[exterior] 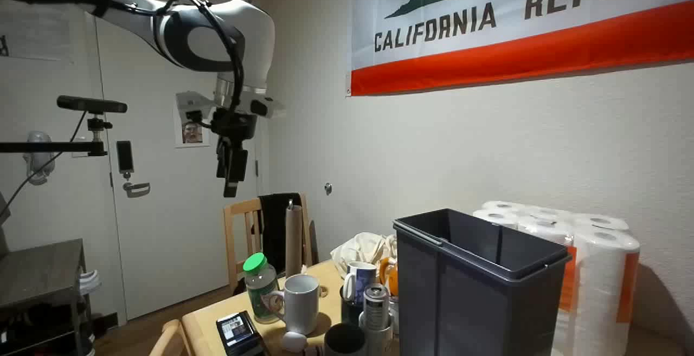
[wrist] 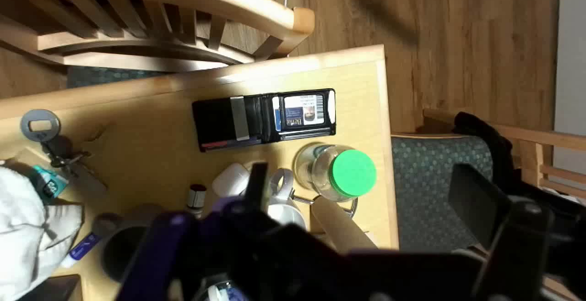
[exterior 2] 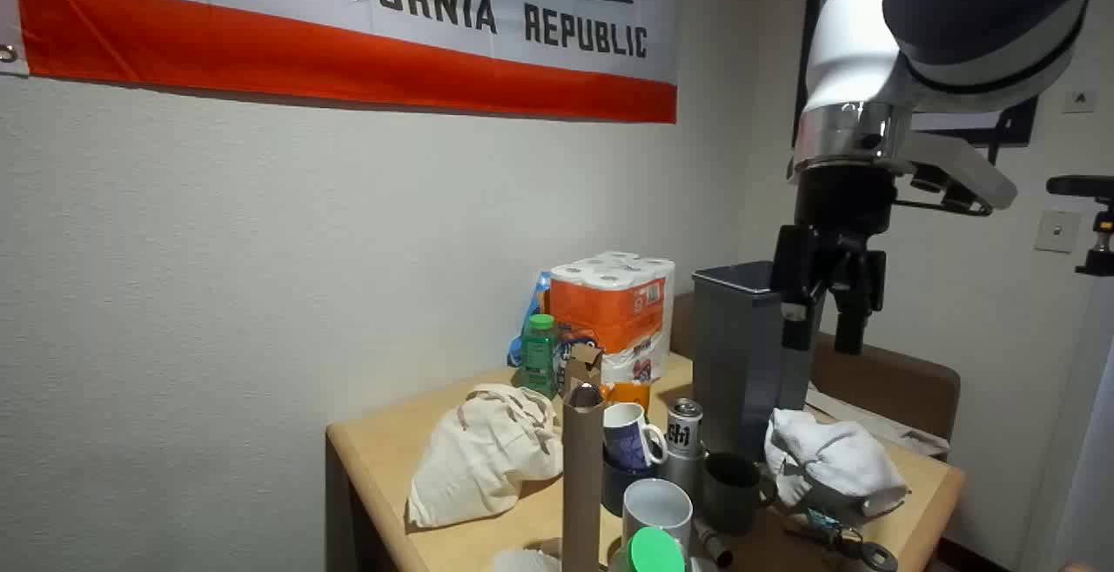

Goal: Close the black wallet

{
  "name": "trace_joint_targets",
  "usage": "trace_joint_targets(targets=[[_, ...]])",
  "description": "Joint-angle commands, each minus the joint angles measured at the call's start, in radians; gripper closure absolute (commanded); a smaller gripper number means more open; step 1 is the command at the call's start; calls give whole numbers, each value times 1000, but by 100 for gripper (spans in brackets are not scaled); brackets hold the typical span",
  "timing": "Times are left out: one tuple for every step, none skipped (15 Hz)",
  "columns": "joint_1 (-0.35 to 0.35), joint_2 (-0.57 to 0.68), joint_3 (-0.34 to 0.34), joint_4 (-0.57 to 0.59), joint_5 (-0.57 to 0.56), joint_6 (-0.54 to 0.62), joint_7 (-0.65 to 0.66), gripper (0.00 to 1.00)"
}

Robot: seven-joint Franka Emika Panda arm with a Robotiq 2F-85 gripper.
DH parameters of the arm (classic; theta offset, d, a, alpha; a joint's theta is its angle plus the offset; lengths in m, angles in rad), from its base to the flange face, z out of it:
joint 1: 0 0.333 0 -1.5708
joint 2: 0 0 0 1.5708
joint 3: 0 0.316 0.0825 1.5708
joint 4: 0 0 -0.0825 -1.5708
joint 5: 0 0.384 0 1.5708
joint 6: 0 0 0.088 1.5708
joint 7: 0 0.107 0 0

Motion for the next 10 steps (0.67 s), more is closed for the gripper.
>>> trace_joint_targets(targets=[[-16,0,14,2,4,-4,-4,0],[-13,9,20,6,0,-5,-1,0],[-7,23,28,9,-2,-6,-1,0],[3,44,45,13,-5,-5,2,0],[12,63,60,14,-2,-2,-1,0],[27,90,82,17,-1,-5,-2,0],[41,116,102,20,4,-5,-7,0],[54,145,122,22,3,3,-9,0],[72,177,146,25,1,6,-9,0],[85,212,167,29,-10,17,-2,0]])
